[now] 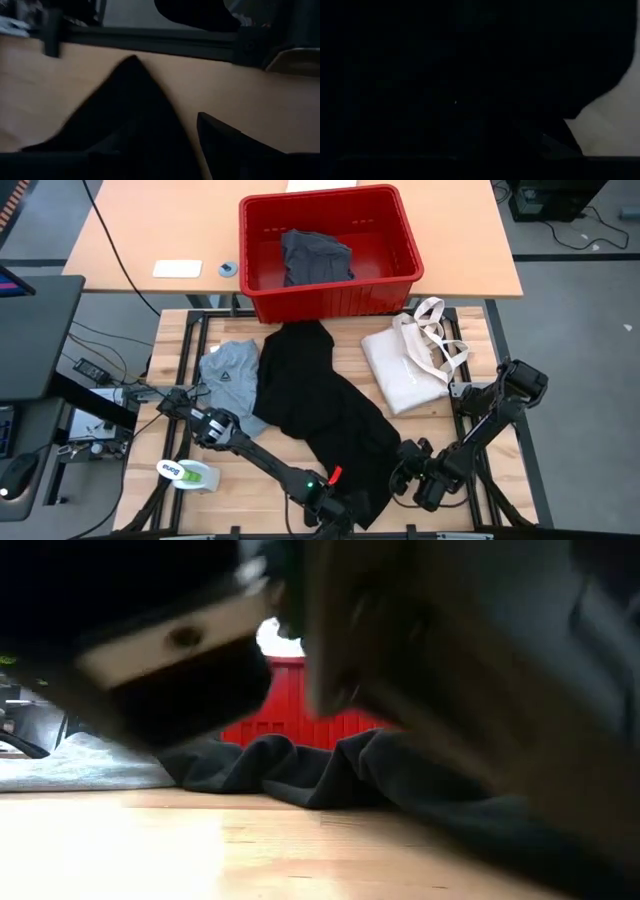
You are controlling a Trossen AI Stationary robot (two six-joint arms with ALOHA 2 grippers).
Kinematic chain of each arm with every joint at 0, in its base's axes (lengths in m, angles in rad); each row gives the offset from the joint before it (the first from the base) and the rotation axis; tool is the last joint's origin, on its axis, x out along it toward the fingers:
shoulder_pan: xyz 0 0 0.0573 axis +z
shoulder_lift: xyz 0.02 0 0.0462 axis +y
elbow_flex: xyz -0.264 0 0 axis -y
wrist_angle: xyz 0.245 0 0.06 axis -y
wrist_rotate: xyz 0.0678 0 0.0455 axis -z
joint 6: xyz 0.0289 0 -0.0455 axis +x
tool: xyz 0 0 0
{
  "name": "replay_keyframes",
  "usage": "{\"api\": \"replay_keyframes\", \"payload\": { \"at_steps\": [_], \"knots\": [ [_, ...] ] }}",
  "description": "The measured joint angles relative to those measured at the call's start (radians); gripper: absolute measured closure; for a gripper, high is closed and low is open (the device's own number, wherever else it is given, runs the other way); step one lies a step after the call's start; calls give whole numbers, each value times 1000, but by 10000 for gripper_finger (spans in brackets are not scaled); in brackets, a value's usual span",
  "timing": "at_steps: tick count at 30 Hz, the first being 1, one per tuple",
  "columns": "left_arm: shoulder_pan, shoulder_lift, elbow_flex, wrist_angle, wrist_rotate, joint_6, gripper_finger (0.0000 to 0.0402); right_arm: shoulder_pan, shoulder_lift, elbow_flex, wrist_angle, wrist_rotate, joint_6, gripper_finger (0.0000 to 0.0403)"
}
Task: Fold Laundry from Bin
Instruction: Fold the black shirt
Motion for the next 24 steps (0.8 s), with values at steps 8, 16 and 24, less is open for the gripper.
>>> {"api": "replay_keyframes", "payload": {
  "at_steps": [8,16,24],
  "knots": [
    [3,26,1,9,-29,-78,221,-25,11,0,74,-7,-71,312],
    [26,29,2,-14,-52,-187,245,-22,11,0,104,-7,-78,312],
    [25,28,3,-77,-5,-210,359,-17,11,1,194,0,-138,312]
  ]
}}
